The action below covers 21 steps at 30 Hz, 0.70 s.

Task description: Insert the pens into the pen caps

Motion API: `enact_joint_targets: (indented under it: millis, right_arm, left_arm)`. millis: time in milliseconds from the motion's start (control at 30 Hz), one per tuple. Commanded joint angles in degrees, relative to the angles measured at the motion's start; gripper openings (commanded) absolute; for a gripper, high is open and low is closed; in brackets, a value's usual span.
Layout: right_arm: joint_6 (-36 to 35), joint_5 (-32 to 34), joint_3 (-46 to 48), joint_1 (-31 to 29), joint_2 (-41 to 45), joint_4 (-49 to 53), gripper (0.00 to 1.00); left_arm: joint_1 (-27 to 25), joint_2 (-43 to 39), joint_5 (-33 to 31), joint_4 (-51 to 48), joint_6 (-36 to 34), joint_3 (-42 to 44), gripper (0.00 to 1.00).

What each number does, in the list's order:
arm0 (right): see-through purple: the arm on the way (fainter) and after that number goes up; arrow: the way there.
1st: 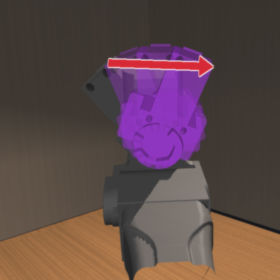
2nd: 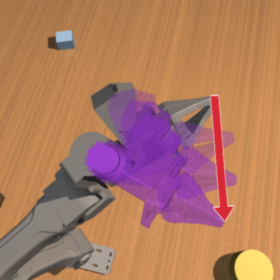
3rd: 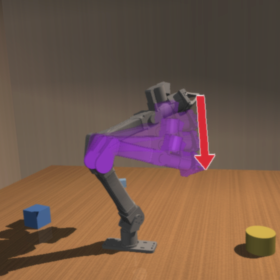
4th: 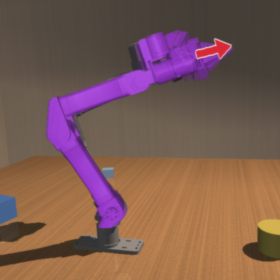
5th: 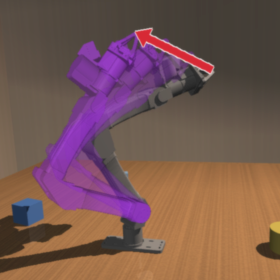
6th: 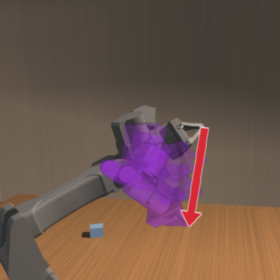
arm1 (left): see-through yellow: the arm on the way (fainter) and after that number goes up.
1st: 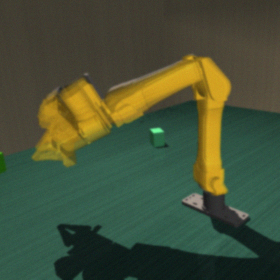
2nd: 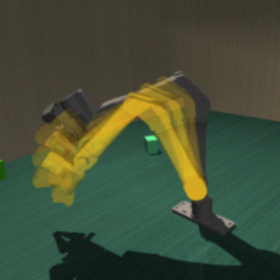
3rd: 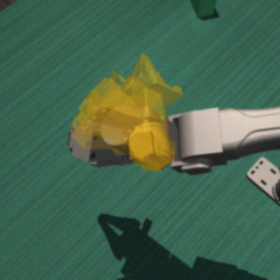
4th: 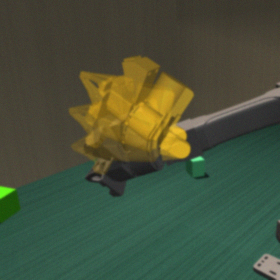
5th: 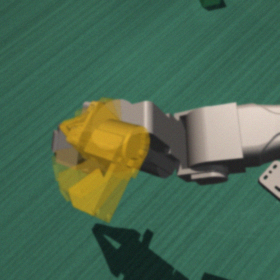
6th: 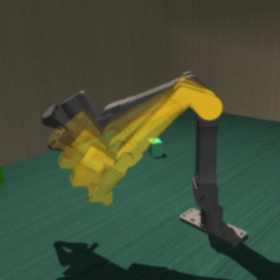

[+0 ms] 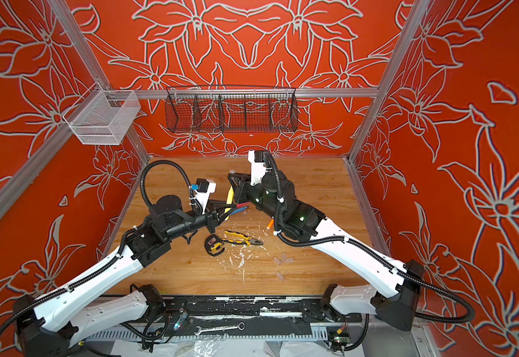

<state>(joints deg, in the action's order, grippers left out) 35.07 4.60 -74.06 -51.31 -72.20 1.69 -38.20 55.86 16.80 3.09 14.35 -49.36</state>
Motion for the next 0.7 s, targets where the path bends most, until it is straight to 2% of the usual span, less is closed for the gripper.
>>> enact_joint_targets:
  millis: [0, 200, 667]
  right_arm:
    - [2.12, -2.06, 0.98, 0.33, -0.32, -2.59, 0.0]
    - [2.01, -2.51, 0.95, 0.33, -0.18, -2.76, 0.0]
    - [-0.76, 0.36, 0.26, 0.39, 2.51, -0.78, 0.0]
  left_arm:
    - [0.14, -0.81, -0.72, 1.22, -0.66, 0.34, 0.0]
    - [0.14, -0.95, -2.56, 0.78, -0.78, 0.37, 0.0]
    - [0.14, -0.37, -0.05, 1.42, -1.18, 0.31, 0.0]
